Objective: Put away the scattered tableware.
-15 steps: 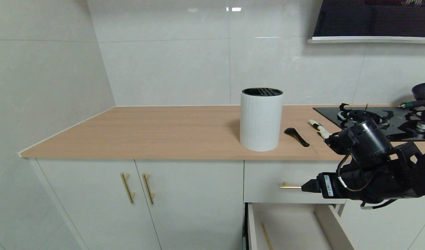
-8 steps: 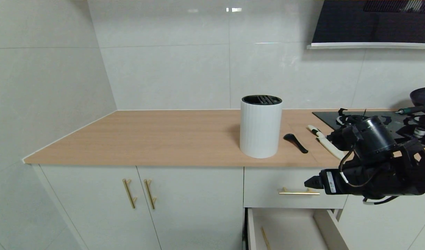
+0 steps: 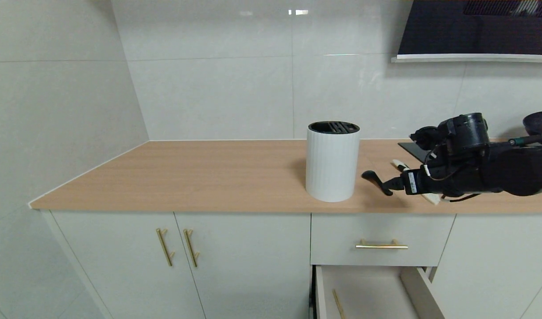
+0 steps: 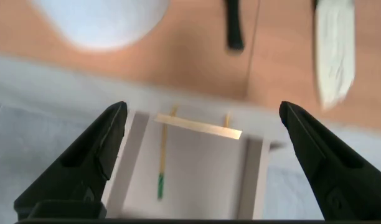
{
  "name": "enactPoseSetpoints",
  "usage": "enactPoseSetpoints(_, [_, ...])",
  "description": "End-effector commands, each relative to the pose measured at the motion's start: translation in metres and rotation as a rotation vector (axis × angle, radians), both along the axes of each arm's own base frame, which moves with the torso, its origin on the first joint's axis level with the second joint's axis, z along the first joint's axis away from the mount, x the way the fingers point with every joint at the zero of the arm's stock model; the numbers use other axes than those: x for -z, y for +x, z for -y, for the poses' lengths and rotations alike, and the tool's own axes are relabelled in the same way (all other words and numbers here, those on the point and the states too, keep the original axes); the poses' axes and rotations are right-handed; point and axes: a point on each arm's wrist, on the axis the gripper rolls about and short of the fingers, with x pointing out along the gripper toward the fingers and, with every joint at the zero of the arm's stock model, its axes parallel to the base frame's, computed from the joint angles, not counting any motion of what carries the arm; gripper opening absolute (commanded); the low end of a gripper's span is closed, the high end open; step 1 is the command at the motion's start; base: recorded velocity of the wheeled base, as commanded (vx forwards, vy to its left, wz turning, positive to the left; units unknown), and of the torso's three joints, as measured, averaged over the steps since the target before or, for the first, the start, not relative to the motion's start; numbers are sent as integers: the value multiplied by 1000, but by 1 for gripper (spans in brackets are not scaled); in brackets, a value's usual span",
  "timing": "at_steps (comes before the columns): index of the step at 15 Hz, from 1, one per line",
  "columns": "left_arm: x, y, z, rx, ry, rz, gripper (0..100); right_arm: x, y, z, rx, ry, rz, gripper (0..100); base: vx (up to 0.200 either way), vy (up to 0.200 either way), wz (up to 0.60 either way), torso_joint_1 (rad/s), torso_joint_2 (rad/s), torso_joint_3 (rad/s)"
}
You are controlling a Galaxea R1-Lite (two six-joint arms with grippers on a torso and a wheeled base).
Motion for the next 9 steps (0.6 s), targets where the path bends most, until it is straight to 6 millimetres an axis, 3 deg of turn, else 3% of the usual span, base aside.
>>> enactPoseSetpoints(1, [0, 0, 0, 0, 0, 1, 100, 26, 36, 4, 5, -10, -34, 100, 0, 0, 0, 0, 0, 0])
enactPoseSetpoints(9, [0, 0, 0, -2, -1, 1, 100, 69, 61, -2, -20, 32, 50, 100, 0, 0, 0, 0, 0, 0])
